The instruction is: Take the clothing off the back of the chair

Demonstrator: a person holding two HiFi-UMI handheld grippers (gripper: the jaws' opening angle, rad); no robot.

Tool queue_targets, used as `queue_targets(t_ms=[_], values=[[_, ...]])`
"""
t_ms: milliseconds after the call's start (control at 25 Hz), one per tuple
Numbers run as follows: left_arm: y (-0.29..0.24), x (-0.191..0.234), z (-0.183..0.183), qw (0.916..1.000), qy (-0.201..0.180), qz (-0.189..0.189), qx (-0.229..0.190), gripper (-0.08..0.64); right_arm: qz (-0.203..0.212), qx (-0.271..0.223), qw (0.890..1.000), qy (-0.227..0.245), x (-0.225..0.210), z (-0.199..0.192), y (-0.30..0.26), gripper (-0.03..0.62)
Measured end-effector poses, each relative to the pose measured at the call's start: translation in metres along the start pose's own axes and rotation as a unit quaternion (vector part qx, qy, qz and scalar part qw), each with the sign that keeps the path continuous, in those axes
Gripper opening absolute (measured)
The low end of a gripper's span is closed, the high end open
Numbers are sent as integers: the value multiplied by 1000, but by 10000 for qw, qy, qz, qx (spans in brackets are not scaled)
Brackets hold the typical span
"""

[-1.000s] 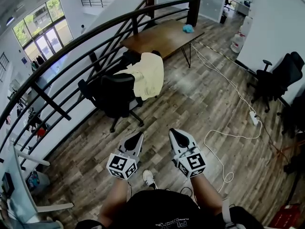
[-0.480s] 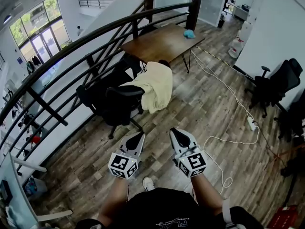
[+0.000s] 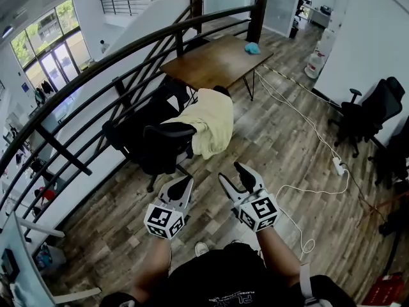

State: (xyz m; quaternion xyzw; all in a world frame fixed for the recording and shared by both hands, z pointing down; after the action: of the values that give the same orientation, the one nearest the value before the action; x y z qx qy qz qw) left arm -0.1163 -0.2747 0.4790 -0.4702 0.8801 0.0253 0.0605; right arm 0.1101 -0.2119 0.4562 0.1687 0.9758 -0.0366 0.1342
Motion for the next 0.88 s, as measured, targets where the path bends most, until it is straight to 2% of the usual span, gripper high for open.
queue_targets(t_ms=[200, 600, 880], values=[[-5, 6, 3, 9997, -35, 214, 69, 17, 57, 3, 9999, -131, -19, 8, -18, 299], [-19, 13, 9, 9970, -51, 733, 227, 17, 321, 282, 9976, -537, -66, 18, -58, 376], [-29, 8, 9, 9950, -40, 951, 306, 17, 644, 508, 9949, -596, -89, 27, -87, 427]])
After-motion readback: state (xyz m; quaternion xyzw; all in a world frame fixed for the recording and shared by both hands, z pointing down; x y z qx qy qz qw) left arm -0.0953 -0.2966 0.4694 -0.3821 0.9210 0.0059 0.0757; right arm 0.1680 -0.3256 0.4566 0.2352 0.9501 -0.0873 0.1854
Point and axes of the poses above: the fingertips, and each gripper's own axes: y backward along the fingers, x to its left, z out of its top, the point moved 10 cm from there along y, backward along the fingers, and after that the axes turned 14 degrees about -y, right-handed, at the moved point
